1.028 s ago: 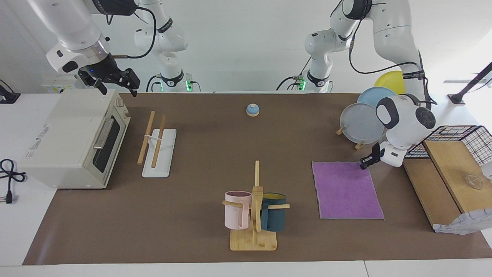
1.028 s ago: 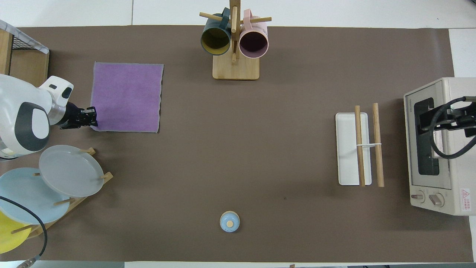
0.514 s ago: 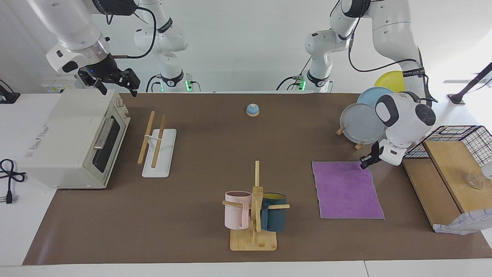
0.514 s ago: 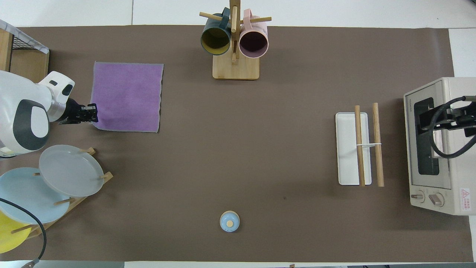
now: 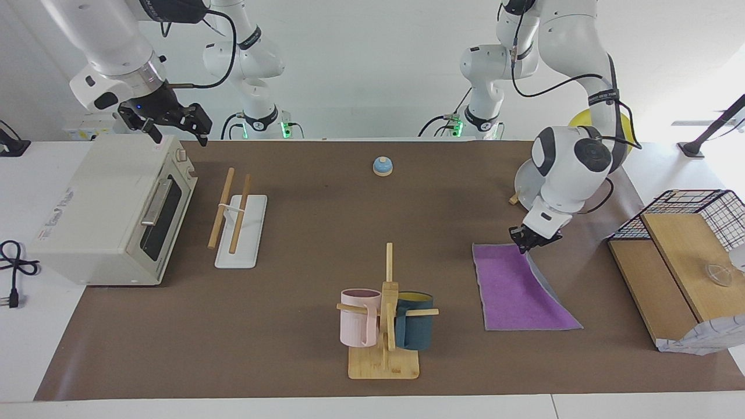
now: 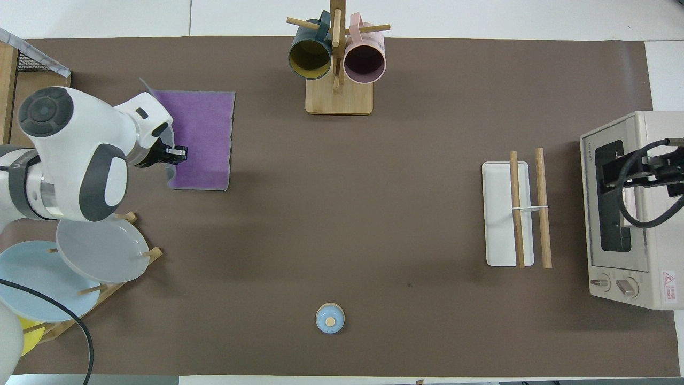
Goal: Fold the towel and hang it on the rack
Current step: 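Lift the towel edge with the left gripper and fold it farther away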
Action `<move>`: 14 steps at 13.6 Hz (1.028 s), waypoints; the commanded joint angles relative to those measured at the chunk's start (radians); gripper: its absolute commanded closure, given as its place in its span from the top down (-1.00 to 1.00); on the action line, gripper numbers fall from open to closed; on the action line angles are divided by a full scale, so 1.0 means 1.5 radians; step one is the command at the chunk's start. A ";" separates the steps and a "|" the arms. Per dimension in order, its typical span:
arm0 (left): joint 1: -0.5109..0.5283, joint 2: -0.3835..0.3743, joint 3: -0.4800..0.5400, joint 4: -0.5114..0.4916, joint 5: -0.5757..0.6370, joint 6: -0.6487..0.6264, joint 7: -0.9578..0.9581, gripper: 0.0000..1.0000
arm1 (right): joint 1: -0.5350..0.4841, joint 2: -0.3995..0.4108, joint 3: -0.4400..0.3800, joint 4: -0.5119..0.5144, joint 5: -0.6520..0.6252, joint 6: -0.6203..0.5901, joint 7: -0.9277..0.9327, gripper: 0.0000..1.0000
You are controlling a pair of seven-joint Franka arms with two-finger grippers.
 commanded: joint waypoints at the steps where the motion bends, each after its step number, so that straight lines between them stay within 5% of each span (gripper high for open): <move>1: -0.052 -0.006 0.009 0.002 0.027 -0.016 0.005 -1.00 | -0.012 -0.011 0.005 -0.015 0.011 0.014 -0.015 1.00; 4: -0.095 -0.006 0.010 -0.029 0.028 -0.005 -0.006 -1.00 | -0.011 -0.011 0.005 -0.015 0.011 0.014 -0.015 1.00; 5: -0.098 -0.006 0.010 -0.046 0.029 0.018 -0.002 0.95 | -0.011 -0.012 0.005 -0.015 0.011 0.014 -0.015 1.00; 11: -0.059 -0.002 0.009 -0.021 0.029 -0.005 0.007 1.00 | -0.011 -0.011 0.005 -0.015 0.011 0.014 -0.015 1.00; 14: 0.000 0.006 0.007 -0.007 -0.033 0.010 0.020 1.00 | -0.011 -0.011 0.007 -0.016 0.011 0.014 -0.015 1.00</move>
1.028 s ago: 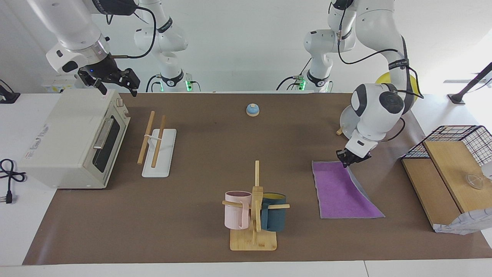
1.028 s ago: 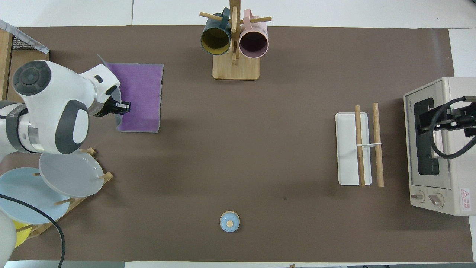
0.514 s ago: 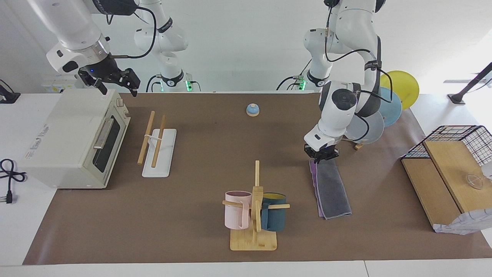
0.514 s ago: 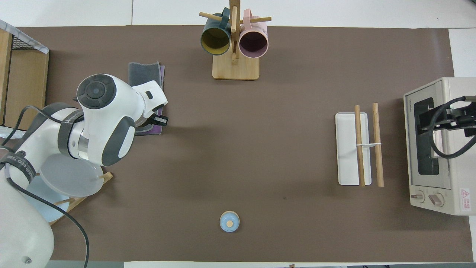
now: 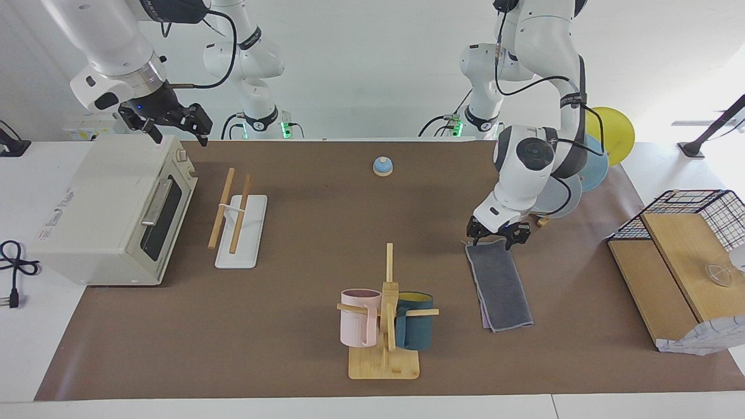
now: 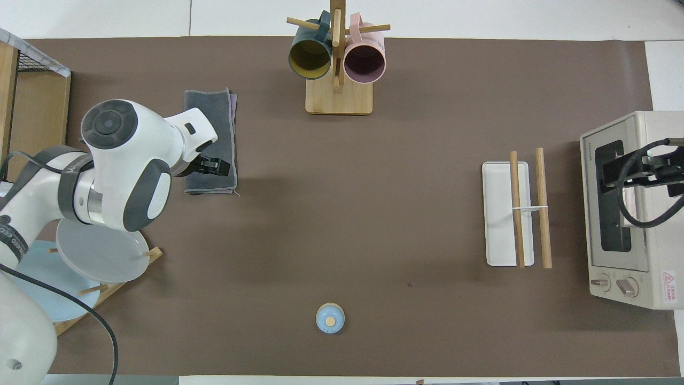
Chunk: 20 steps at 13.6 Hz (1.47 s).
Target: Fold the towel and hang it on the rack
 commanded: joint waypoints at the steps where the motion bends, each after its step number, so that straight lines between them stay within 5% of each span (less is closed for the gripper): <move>1: 0.059 0.007 -0.004 0.012 -0.083 0.027 0.035 1.00 | -0.011 -0.011 0.006 -0.016 0.011 0.014 -0.015 1.00; 7: 0.120 0.052 -0.005 0.007 -0.299 0.110 0.057 1.00 | -0.011 -0.011 0.006 -0.015 0.011 0.014 -0.015 1.00; 14: 0.116 0.091 -0.015 0.006 -0.335 0.104 0.059 0.96 | -0.011 -0.012 0.006 -0.015 0.011 0.013 -0.015 1.00; 20: 0.118 0.091 -0.018 0.007 -0.348 0.082 0.058 0.53 | -0.011 -0.012 0.006 -0.015 0.011 0.013 -0.015 1.00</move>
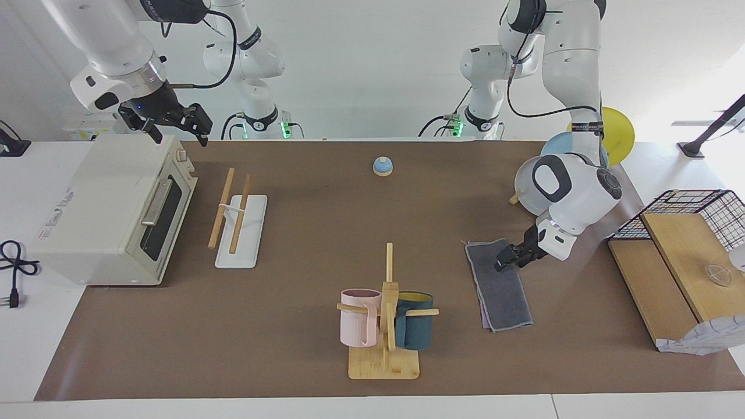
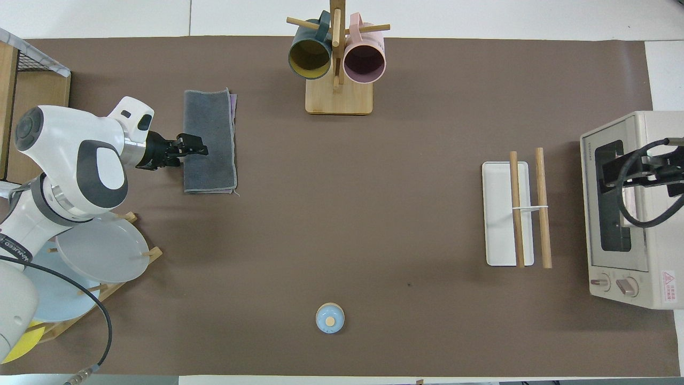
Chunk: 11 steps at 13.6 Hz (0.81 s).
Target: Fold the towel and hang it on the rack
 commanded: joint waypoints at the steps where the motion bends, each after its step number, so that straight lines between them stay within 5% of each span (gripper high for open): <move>1: 0.000 0.005 -0.005 0.002 -0.017 -0.011 0.006 0.46 | -0.011 -0.012 0.006 -0.015 0.011 0.013 -0.015 1.00; 7: -0.003 0.004 -0.004 -0.004 -0.017 -0.016 0.006 0.32 | -0.011 -0.011 0.006 -0.016 0.011 0.013 -0.015 1.00; 8: -0.003 0.003 -0.004 -0.004 -0.017 -0.016 0.006 0.13 | -0.011 -0.012 0.006 -0.015 0.011 0.013 -0.015 1.00; 11: -0.006 0.002 -0.002 -0.010 -0.017 -0.017 0.006 -0.84 | -0.012 -0.011 0.005 -0.015 0.010 0.013 -0.020 1.00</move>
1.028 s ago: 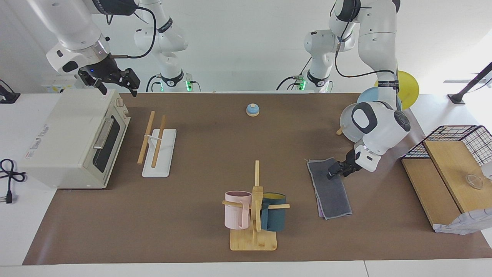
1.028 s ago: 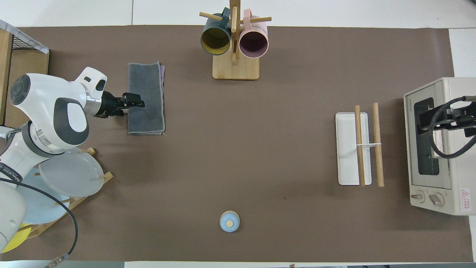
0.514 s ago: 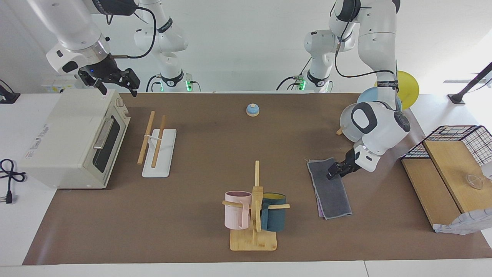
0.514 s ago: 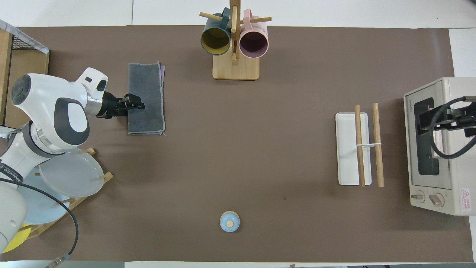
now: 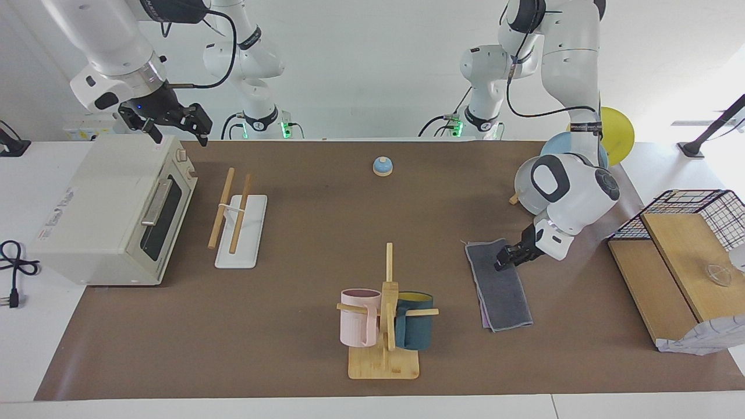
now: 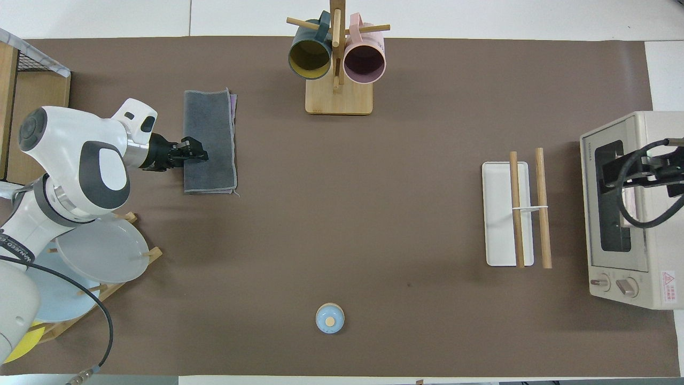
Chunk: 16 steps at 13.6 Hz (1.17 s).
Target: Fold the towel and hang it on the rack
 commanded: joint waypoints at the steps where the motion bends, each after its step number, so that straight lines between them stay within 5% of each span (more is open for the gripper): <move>1: -0.004 0.000 0.002 -0.009 -0.013 -0.009 0.006 -1.00 | -0.017 -0.011 0.003 -0.015 0.014 0.012 -0.019 1.00; 9: 0.004 -0.005 0.004 0.054 -0.006 -0.066 -0.037 -1.00 | -0.009 -0.036 0.009 -0.078 0.104 0.078 -0.004 1.00; 11: -0.004 -0.028 0.002 0.085 0.006 -0.099 -0.154 -1.00 | -0.008 -0.060 0.009 -0.137 0.129 0.109 0.038 1.00; 16: -0.050 -0.078 -0.011 0.159 0.051 -0.184 -0.531 -1.00 | -0.016 -0.069 0.004 -0.160 0.238 0.108 0.198 1.00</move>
